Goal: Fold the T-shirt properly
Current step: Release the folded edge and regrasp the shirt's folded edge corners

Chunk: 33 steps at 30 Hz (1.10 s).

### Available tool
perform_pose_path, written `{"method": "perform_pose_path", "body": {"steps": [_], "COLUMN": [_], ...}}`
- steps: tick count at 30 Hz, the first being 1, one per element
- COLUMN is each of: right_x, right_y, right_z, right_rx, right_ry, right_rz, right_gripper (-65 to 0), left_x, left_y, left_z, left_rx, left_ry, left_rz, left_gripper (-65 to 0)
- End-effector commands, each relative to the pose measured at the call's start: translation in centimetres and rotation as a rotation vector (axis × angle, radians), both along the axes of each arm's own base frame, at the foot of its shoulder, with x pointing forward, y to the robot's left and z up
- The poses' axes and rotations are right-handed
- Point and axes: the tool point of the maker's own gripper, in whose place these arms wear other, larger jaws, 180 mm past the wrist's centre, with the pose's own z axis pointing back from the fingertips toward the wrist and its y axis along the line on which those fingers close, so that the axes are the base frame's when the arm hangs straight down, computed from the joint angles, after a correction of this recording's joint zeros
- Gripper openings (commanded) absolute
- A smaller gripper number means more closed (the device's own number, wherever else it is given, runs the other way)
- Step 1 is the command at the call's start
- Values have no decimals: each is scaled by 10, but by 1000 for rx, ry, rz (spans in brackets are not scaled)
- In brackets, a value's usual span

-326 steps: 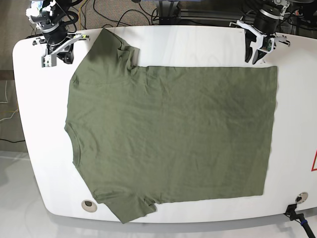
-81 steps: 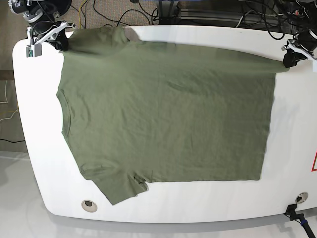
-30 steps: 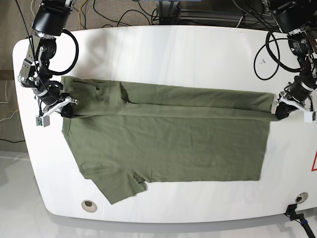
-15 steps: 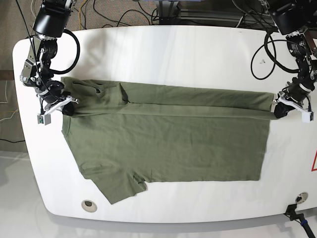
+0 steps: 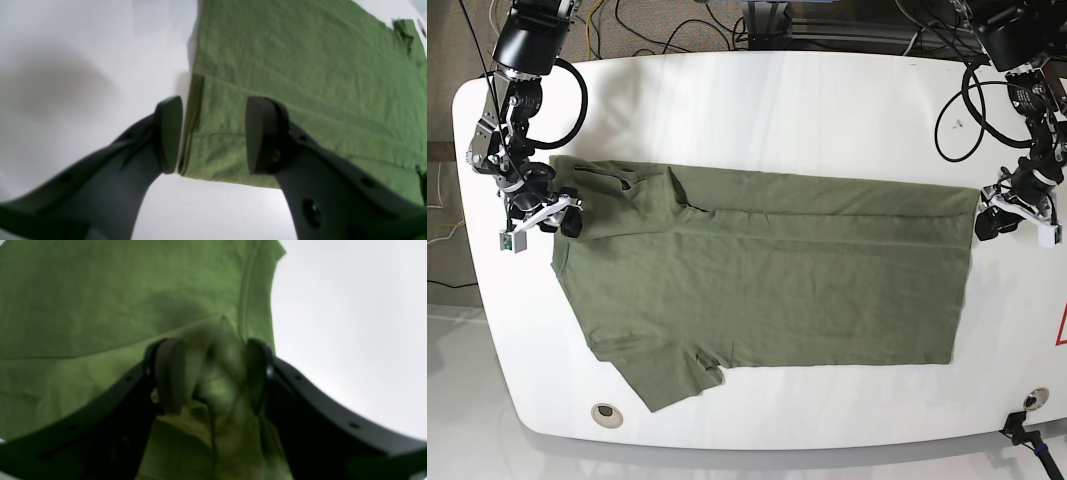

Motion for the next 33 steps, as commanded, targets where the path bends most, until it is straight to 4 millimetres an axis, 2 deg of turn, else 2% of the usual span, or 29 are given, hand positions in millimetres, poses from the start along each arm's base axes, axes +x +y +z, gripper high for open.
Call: {"method": "perform_pose_path", "body": {"steps": [1, 5, 12, 17, 24, 33], "right_x": [14, 14, 6, -9, -38, -58], "right_y": [-11, -19, -25, -37, -58, -50], "right_z": [27, 38, 43, 50, 34, 13], "right_rx": [-25, -33, -43, -65, -53, -55], "right_ry": [-86, -116, -133, -130, -70, -7], "right_rz": [-10, -31, -53, -78, -142, -119], "right_gripper": [-358, -353, -336, -352, -371, -464], "left_x": [9, 6, 3, -19, -27, -24], "left_y": [8, 11, 11, 29, 34, 28], "left_z": [18, 18, 8, 4, -5, -15], "left_rx": [14, 12, -14, -22, -50, -88], "left_ry": [-55, -54, -47, -33, -22, -9], "left_rz": [6, 6, 6, 68, 88, 83], "left_gripper": [-353, -360, -375, -364, -365, -366]}}
